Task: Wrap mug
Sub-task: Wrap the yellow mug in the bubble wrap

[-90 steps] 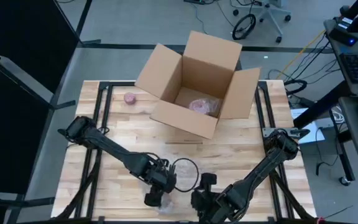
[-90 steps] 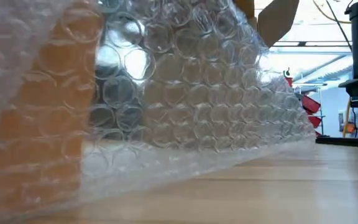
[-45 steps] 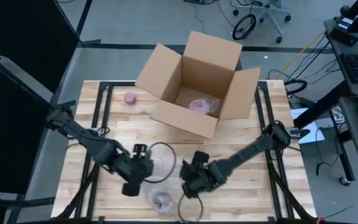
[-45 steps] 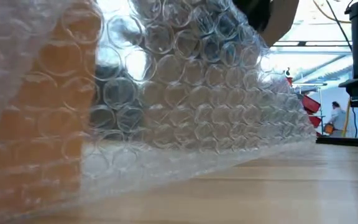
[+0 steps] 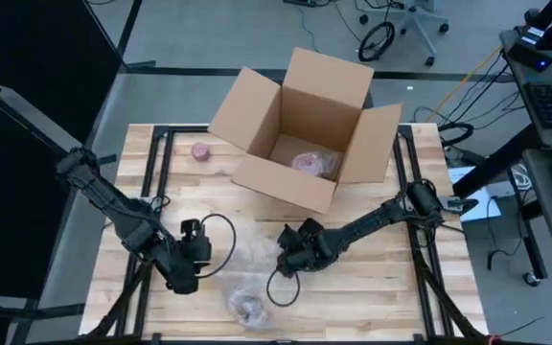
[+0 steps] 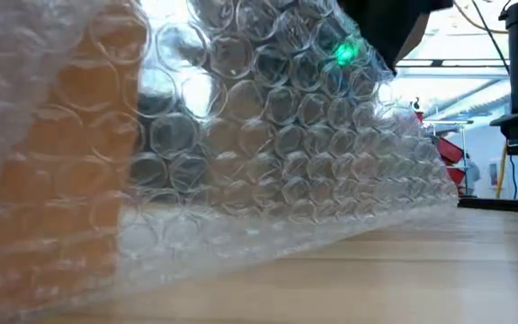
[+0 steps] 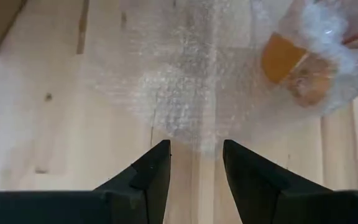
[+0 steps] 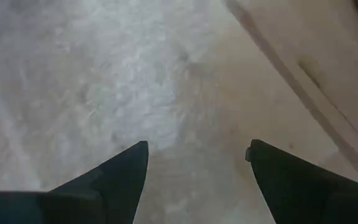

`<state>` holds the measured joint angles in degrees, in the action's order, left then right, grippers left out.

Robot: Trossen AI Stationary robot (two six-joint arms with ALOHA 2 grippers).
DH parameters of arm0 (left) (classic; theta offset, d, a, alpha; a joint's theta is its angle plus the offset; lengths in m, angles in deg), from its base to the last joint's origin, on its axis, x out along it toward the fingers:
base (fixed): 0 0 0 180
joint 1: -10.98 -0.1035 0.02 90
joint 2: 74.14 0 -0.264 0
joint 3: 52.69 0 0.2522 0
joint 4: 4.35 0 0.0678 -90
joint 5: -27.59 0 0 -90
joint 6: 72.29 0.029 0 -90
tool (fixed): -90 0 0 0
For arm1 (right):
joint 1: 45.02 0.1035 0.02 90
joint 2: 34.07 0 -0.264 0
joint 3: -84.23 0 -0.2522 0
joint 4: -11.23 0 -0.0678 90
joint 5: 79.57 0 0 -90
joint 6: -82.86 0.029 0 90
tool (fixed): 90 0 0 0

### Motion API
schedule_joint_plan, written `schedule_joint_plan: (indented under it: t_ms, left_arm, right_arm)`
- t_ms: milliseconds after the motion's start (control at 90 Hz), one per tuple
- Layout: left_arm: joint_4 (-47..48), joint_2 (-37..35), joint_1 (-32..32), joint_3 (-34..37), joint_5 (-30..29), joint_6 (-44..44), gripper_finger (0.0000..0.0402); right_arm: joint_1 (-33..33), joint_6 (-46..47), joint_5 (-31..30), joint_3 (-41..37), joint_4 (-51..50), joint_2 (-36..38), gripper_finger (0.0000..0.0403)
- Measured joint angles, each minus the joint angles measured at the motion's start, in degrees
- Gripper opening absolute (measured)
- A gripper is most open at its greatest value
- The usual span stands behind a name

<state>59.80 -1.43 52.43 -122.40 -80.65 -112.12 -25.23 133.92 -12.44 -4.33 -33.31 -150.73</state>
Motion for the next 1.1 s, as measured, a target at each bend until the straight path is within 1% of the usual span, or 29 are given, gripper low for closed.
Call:
schedule_joint_plan:
  t_ms: [89, 189, 256, 344, 456, 556, 700, 844, 889, 1100]
  left_arm:
    - [-5.23, -0.02, 0.00, 2.75, -0.04, 0.09, 0.0134]
    - [-10.25, -0.02, 0.00, 4.74, -0.08, 1.35, 0.0134]
    - [-13.37, -0.02, 0.00, 5.58, -0.09, 2.68, 0.0134]
    - [-15.25, -0.02, 0.00, 5.82, -0.11, 4.25, 0.0134]
    - [-16.88, -0.02, 0.00, 5.82, -0.11, 5.80, 0.0134]
    - [-18.82, -0.02, 0.00, 5.82, -0.11, 6.16, 0.0134]
    - [-21.89, -0.02, 0.00, 5.82, -0.04, 6.14, 0.0134]
    - [-25.91, -0.02, 0.05, 5.82, 0.87, 6.18, 0.0134]
    - [-26.97, -0.02, 0.12, 5.82, 1.17, 6.19, 0.0134]
    - [-30.02, 0.85, 0.22, 5.79, 1.40, 6.12, 0.0134]
  right_arm:
    - [-0.22, 0.36, 0.76, -1.35, 0.77, 0.00, 0.0265]
    - [-0.34, 0.38, 0.96, -2.96, 4.16, 0.00, 0.0261]
    - [-0.71, 0.38, 0.97, -3.92, 6.55, 0.00, 0.0254]
    - [-1.19, 0.41, 0.83, -5.19, 9.33, 0.00, 0.0238]
    - [-1.70, 1.52, 1.44, -6.52, 11.62, 0.18, 0.0204]
    - [-1.74, 2.07, 1.29, -7.09, 12.25, 0.22, 0.0163]
    - [-1.51, 1.17, 2.19, -6.49, 12.72, 0.12, 0.0092]
    - [-0.96, -3.16, 3.87, -3.67, 12.07, -0.15, 0.0016]
    - [-0.95, -4.80, 4.05, -2.32, 11.93, -0.15, 0.0007]
    - [-0.93, -9.70, 3.91, 4.57, 6.40, -0.15, 0.0004]
